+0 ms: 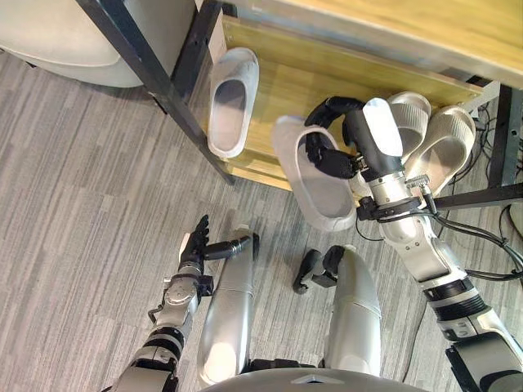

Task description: Organize the slippers on the shoe rack

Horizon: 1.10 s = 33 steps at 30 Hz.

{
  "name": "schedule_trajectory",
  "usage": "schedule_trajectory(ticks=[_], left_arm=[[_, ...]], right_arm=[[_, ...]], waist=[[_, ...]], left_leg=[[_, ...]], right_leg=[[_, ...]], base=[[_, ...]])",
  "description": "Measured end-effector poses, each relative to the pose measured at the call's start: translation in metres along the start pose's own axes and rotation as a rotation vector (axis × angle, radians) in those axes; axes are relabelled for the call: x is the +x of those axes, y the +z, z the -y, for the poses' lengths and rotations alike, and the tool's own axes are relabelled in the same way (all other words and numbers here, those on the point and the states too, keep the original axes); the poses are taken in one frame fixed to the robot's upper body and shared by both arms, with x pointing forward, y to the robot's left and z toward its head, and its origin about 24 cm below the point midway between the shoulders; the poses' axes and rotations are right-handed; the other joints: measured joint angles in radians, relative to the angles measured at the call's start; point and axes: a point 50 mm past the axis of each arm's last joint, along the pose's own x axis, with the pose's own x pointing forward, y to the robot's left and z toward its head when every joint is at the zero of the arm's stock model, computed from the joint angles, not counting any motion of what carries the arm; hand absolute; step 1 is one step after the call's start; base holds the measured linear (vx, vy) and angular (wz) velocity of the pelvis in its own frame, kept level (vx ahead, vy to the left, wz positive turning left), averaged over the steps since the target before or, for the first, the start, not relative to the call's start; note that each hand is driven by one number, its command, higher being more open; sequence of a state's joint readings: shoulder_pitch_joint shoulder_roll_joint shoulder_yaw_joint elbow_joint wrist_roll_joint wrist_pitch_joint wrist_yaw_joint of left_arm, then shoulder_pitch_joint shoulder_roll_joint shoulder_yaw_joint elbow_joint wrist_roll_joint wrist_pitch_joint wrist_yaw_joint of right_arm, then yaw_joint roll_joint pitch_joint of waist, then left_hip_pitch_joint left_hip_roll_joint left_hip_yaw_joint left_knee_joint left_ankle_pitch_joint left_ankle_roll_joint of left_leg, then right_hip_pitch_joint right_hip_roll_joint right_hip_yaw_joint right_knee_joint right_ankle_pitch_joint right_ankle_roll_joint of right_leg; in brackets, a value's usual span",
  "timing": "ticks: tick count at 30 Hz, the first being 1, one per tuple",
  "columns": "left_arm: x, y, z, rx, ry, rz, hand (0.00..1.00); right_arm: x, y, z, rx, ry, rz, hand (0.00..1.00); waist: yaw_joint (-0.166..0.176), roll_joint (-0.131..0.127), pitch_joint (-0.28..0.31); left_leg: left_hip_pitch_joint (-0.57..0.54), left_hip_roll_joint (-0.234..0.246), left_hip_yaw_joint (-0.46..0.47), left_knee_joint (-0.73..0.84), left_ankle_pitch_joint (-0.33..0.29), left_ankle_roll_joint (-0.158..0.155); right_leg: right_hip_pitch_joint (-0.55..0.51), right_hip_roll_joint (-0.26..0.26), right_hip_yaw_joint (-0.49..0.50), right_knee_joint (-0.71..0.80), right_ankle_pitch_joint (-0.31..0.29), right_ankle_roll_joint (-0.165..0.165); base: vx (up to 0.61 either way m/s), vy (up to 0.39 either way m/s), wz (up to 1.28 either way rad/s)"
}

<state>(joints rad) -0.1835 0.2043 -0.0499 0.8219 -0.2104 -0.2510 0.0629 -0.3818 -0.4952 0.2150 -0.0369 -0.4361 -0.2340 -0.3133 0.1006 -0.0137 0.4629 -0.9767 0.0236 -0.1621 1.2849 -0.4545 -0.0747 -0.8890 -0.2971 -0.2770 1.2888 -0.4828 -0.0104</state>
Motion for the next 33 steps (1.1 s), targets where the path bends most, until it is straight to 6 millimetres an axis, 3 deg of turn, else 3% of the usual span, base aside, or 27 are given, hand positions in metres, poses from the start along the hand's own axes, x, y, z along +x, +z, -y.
schedule_trajectory(ticks=[5,16,25,26,33], left_arm=[[0.002,0.010,0.003,-0.047,0.027,0.044,1.00],[0.007,0.036,0.015,-0.163,0.077,0.146,1.00],[0.008,0.041,0.021,-0.195,0.134,0.154,1.00],[0.008,0.041,0.021,-0.196,0.131,0.157,1.00],[0.009,0.043,0.025,-0.193,0.120,0.160,1.00]], right_arm=[[0.009,0.010,0.002,0.001,-0.108,0.018,0.00],[0.024,0.016,-0.005,0.030,-0.352,-0.121,0.00],[0.053,0.020,0.001,0.021,-0.462,-0.130,0.00],[0.058,0.021,0.002,0.018,-0.471,-0.124,1.00],[0.072,0.020,0.006,-0.018,-0.507,-0.124,1.00]], waist=[[0.001,-0.008,0.007],[0.030,-0.008,0.022],[0.059,-0.004,0.025],[0.061,-0.004,0.025],[0.065,0.002,0.028]], left_leg=[[-0.064,-0.007,-0.004,0.044,-0.004,-0.006],[-0.226,-0.025,-0.024,0.177,-0.034,-0.023],[-0.279,-0.030,-0.024,0.200,-0.036,-0.027],[-0.283,-0.030,-0.024,0.201,-0.036,-0.028],[-0.285,-0.044,-0.023,0.194,-0.036,-0.029]], right_leg=[[-0.064,-0.011,0.005,0.050,-0.014,-0.003],[-0.207,-0.048,0.008,0.193,-0.069,-0.011],[-0.258,-0.058,0.010,0.219,-0.075,-0.013],[-0.262,-0.059,0.010,0.222,-0.076,-0.014],[-0.263,-0.074,0.010,0.228,-0.088,-0.013]], base=[[0.00,0.000,0.00],[0.01,-0.033,0.04],[0.03,-0.035,0.02],[0.03,-0.040,0.02],[0.04,-0.044,0.07]])
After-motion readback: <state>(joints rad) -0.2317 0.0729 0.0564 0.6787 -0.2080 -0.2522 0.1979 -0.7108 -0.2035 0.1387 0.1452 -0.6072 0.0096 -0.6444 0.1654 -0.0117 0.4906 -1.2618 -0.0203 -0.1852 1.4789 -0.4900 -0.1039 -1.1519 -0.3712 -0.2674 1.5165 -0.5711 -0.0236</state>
